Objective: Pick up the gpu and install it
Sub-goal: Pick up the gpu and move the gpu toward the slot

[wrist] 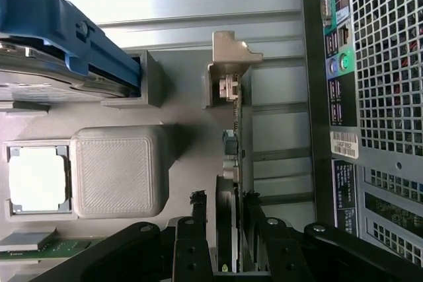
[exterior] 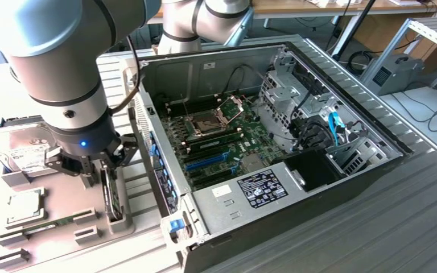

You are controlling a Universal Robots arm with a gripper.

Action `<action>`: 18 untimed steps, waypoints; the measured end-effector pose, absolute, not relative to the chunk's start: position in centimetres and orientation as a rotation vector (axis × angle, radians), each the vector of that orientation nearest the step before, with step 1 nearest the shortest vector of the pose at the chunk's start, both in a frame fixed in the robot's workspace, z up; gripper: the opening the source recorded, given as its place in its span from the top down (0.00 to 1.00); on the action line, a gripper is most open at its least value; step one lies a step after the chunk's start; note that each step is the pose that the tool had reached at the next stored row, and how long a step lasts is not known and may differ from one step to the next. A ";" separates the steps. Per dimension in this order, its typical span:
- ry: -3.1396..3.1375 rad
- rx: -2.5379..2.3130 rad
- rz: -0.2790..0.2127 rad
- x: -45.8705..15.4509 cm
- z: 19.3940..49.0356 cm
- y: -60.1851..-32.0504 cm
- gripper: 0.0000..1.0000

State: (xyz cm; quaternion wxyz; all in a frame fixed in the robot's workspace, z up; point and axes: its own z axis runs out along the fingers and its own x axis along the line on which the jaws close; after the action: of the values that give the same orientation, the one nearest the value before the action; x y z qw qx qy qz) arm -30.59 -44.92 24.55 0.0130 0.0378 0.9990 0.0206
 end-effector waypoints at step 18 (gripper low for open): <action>3.112 0.118 0.064 -30.4 24.5 -44.9 0.74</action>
State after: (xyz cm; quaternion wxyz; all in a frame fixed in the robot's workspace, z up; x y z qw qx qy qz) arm -30.35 -44.92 24.50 0.0131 0.0378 0.9990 0.0206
